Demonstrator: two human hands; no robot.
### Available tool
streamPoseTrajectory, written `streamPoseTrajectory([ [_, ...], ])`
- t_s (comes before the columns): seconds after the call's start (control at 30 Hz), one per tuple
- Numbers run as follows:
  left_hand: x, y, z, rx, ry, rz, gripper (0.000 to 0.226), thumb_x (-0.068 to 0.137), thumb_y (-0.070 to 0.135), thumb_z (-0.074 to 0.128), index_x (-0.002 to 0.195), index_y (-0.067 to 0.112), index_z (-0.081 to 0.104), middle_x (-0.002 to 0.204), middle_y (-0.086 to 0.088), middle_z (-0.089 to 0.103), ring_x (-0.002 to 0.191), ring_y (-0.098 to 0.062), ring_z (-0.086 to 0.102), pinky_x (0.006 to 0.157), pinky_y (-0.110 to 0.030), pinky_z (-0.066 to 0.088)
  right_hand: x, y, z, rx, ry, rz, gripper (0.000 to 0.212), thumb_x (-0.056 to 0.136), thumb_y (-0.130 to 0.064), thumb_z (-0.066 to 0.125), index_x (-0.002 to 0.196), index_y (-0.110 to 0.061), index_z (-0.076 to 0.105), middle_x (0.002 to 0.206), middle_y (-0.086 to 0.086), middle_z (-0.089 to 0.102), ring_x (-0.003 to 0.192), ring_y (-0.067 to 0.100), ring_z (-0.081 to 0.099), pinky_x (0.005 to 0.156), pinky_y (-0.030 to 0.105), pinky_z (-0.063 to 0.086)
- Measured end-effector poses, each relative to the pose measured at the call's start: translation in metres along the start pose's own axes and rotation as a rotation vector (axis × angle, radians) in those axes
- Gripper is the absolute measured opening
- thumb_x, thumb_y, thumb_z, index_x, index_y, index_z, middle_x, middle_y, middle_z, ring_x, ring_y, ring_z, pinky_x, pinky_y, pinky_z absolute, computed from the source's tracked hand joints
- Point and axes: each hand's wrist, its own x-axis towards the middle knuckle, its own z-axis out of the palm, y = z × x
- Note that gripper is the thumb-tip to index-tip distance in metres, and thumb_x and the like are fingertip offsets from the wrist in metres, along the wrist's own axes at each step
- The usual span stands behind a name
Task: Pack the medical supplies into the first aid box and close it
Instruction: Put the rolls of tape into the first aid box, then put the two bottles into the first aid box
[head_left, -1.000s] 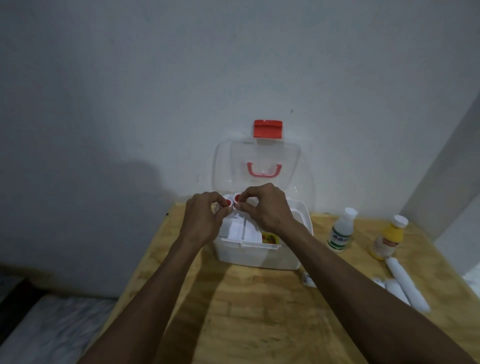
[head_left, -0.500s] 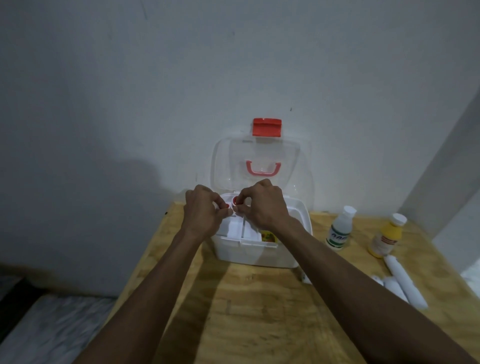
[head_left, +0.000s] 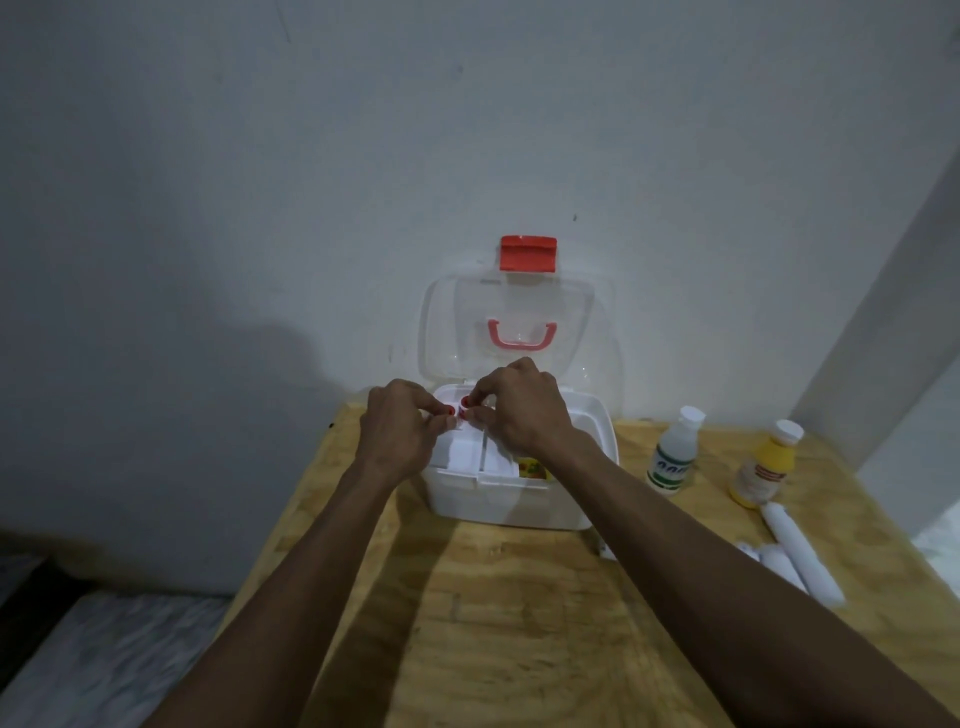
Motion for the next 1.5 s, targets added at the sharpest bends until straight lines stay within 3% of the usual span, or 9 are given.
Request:
streamPoseTrajectory([
  [0.27, -0.013, 0.014, -0.007, -0.033, 0.124, 0.023, 0.026, 0.082, 0.029, 0.076, 0.1, 0.01, 0.076, 0.115, -0.008, 0.07, 0.106, -0.024, 0.061, 0.087, -0.025, 0.037, -0.022, 0.017, -0.037, 0.086, 0.054, 0.005, 0.03, 0.089, -0.035, 0.068, 0.114, -0.019, 0.072, 0.119, 0.002, 0.07, 0.112, 0.021, 0.058, 0.091, 0.03, 0.039],
  [0.43, -0.034, 0.05, -0.005, -0.12, 0.17, 0.118, 0.027, 0.083, 0.029, 0.074, 0.105, 0.013, 0.074, 0.113, -0.006, 0.071, 0.103, -0.02, 0.063, 0.079, -0.014, 0.039, -0.048, 0.035, -0.07, 0.153, 0.106, 0.043, 0.028, 0.087, -0.036, 0.069, 0.11, -0.019, 0.073, 0.114, 0.001, 0.072, 0.114, 0.022, 0.059, 0.096, 0.041, 0.048],
  [0.53, -0.047, 0.073, 0.006, -0.193, 0.168, 0.138, 0.029, 0.084, 0.029, 0.073, 0.11, 0.015, 0.073, 0.116, -0.003, 0.07, 0.095, -0.009, 0.06, 0.074, -0.007, 0.042, -0.073, 0.047, -0.096, 0.21, 0.181, 0.077, 0.026, 0.087, -0.033, 0.07, 0.108, -0.018, 0.074, 0.11, -0.001, 0.073, 0.109, 0.015, 0.063, 0.097, 0.033, 0.047],
  [0.67, -0.069, 0.106, 0.03, -0.313, 0.243, 0.226, 0.025, 0.086, 0.029, 0.071, 0.107, 0.016, 0.073, 0.11, -0.002, 0.073, 0.101, -0.017, 0.065, 0.088, -0.043, 0.053, -0.116, 0.076, -0.124, 0.294, 0.376, 0.172, 0.019, 0.086, -0.031, 0.072, 0.099, -0.018, 0.077, 0.093, -0.006, 0.075, 0.085, 0.003, 0.064, 0.079, 0.018, 0.045],
  [0.8, -0.087, 0.147, 0.064, -0.392, 0.229, 0.29, 0.026, 0.088, 0.024, 0.07, 0.112, 0.014, 0.071, 0.113, -0.004, 0.071, 0.105, -0.02, 0.064, 0.09, -0.043, 0.053, -0.148, 0.124, -0.141, 0.346, 0.641, 0.328, 0.017, 0.086, -0.029, 0.072, 0.098, -0.017, 0.075, 0.083, -0.006, 0.072, 0.077, 0.006, 0.066, 0.071, 0.021, 0.053],
  [0.93, -0.089, 0.172, 0.105, -0.384, 0.115, 0.278, 0.036, 0.089, 0.026, 0.067, 0.124, 0.016, 0.063, 0.12, -0.006, 0.064, 0.11, -0.022, 0.06, 0.094, -0.038, 0.049, -0.164, 0.168, -0.146, 0.344, 0.647, 0.43, 0.029, 0.087, -0.029, 0.072, 0.113, -0.016, 0.07, 0.096, 0.002, 0.069, 0.084, 0.015, 0.062, 0.066, 0.004, 0.041],
  [1.07, -0.085, 0.185, 0.138, -0.398, 0.058, 0.197, 0.044, 0.091, 0.023, 0.065, 0.133, 0.015, 0.056, 0.129, -0.01, 0.059, 0.116, -0.026, 0.057, 0.096, -0.043, 0.049, -0.168, 0.195, -0.137, 0.32, 0.587, 0.48, 0.043, 0.086, -0.038, 0.072, 0.125, -0.019, 0.065, 0.107, 0.003, 0.07, 0.095, 0.02, 0.063, 0.078, 0.026, 0.044],
  [1.2, -0.083, 0.189, 0.16, -0.388, 0.047, 0.109, 0.045, 0.091, 0.02, 0.064, 0.135, 0.014, 0.055, 0.132, -0.01, 0.06, 0.119, -0.026, 0.057, 0.1, -0.033, 0.041, -0.165, 0.203, -0.123, 0.365, 0.585, 0.476, 0.048, 0.085, -0.043, 0.072, 0.128, -0.022, 0.065, 0.112, 0.004, 0.071, 0.102, 0.021, 0.064, 0.088, 0.041, 0.052],
  [1.5, -0.077, 0.188, 0.179, -0.38, 0.13, 0.095, 0.033, 0.093, 0.02, 0.063, 0.124, 0.011, 0.065, 0.124, -0.007, 0.067, 0.113, -0.022, 0.061, 0.093, -0.02, 0.037, -0.151, 0.214, -0.104, 0.396, 0.651, 0.499, 0.038, 0.087, -0.047, 0.067, 0.119, -0.027, 0.071, 0.104, -0.002, 0.071, 0.101, 0.019, 0.062, 0.084, 0.041, 0.052],
])
